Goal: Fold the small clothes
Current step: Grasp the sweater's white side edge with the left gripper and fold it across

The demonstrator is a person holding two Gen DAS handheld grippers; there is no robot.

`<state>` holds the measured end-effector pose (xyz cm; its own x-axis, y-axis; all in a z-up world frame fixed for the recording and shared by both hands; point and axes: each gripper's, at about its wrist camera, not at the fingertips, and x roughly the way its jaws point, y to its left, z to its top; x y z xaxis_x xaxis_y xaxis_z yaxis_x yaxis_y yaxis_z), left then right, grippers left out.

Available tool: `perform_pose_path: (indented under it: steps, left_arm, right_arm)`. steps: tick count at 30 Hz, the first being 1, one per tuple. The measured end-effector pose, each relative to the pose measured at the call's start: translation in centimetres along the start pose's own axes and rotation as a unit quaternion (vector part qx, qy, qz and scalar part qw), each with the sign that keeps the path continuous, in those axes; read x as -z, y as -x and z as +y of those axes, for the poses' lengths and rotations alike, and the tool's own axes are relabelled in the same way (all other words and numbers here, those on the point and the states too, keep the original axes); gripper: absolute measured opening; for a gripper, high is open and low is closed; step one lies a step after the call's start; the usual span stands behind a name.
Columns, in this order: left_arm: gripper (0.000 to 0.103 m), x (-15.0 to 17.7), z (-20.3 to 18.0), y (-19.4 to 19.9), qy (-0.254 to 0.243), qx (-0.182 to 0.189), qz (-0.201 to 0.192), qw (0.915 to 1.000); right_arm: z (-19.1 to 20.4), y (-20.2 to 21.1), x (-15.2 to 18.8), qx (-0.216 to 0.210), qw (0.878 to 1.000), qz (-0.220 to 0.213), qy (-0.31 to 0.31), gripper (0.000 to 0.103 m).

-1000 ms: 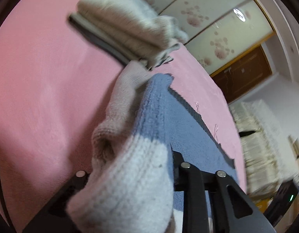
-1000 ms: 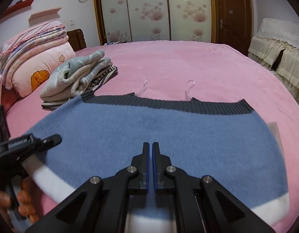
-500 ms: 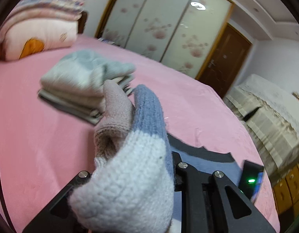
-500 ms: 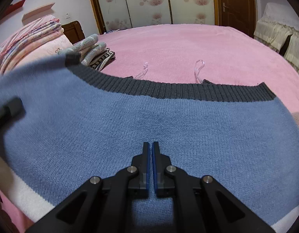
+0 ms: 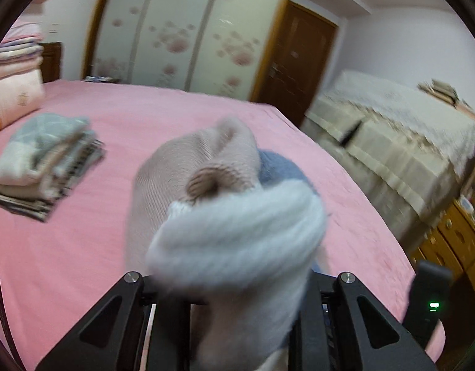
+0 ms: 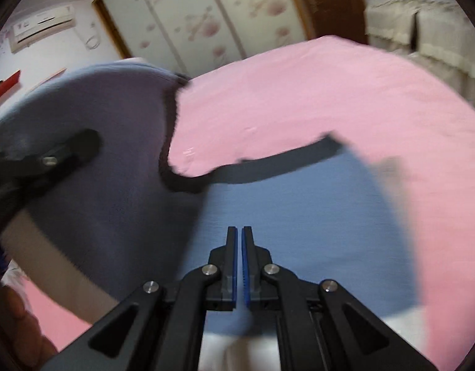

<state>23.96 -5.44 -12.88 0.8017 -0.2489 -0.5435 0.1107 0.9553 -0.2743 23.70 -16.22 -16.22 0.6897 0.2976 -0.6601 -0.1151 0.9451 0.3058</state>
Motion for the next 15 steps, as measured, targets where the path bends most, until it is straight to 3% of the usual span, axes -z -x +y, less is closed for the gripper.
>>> perform_pose_path:
  steps: [4, 8, 12, 15]
  left_arm:
    - [0.019, 3.5, -4.6, -3.8, -0.035, 0.016, 0.055, 0.9977]
    - [0.021, 7.2, -7.5, -6.5, -0.079, 0.004, 0.106, 0.9912]
    - [0.024, 8.8, -9.1, -6.3, -0.130, -0.016, 0.101, 0.9862]
    - [0.024, 8.0, -9.2, -5.5, -0.106, -0.006, 0.100, 0.9893]
  right_arm:
    - [-4.4, 2.4, 1.5, 0.048, 0.999, 0.003, -0.011, 0.003]
    - [-7.6, 3.5, 3.1, 0.058, 0.997, 0.013, -0.044, 0.003]
    - [-8.3, 3.9, 3.7, 0.058, 0.997, 0.013, -0.051, 0.003]
    - [-8.2, 4.2, 3.5, 0.049, 0.997, 0.010, -0.054, 0.003]
